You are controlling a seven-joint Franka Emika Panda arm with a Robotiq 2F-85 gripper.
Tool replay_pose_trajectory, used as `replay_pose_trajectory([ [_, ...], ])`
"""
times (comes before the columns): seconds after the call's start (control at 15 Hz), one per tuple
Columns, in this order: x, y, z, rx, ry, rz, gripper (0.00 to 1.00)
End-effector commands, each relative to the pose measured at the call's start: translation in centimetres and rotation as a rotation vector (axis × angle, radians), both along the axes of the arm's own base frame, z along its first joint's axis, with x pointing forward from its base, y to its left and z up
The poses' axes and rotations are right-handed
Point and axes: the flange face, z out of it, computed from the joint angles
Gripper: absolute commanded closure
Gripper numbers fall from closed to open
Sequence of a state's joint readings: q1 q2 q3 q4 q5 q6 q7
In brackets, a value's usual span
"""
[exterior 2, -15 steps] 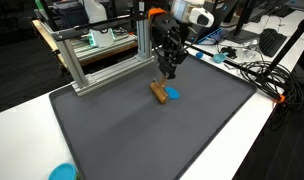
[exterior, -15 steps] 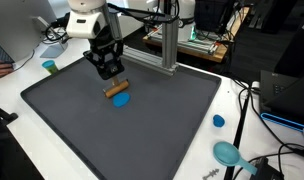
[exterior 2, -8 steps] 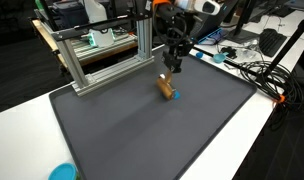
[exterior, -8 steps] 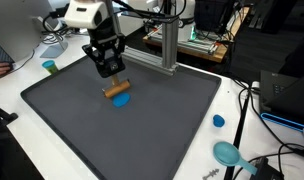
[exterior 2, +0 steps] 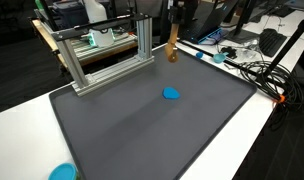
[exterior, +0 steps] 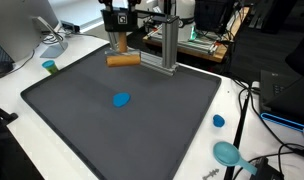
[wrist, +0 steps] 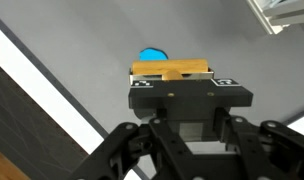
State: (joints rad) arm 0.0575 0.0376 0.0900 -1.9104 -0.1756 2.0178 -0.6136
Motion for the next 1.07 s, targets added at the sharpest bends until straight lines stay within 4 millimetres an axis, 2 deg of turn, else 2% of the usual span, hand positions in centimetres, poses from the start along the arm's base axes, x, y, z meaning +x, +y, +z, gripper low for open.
replay_pose_trajectory([
  [0.0,-6.8,2.0,-0.6,0.034,-0.008,-0.201,0.79],
  [0.07,-8.2,2.8,-1.2,0.045,-0.016,-0.255,0.79],
  [0.13,-8.8,4.9,-2.3,0.081,-0.074,-0.275,0.79],
  [0.2,-5.9,3.1,-1.2,0.032,-0.011,-0.21,0.54],
  [0.33,-7.7,5.1,-2.7,0.051,-0.045,-0.244,0.54],
  [0.47,-8.2,5.5,-3.3,0.054,-0.049,-0.255,0.54],
  [0.53,-7.8,5.2,-3.4,0.019,-0.07,-0.318,0.79],
  [0.73,-8.1,3.6,-2.2,-0.019,-0.103,-0.514,0.79],
  [0.87,-9.4,3.1,-0.9,-0.03,-0.091,-0.614,0.79],
  [1.0,-11.1,2.7,1.5,0.014,-0.121,-0.676,0.79],
])
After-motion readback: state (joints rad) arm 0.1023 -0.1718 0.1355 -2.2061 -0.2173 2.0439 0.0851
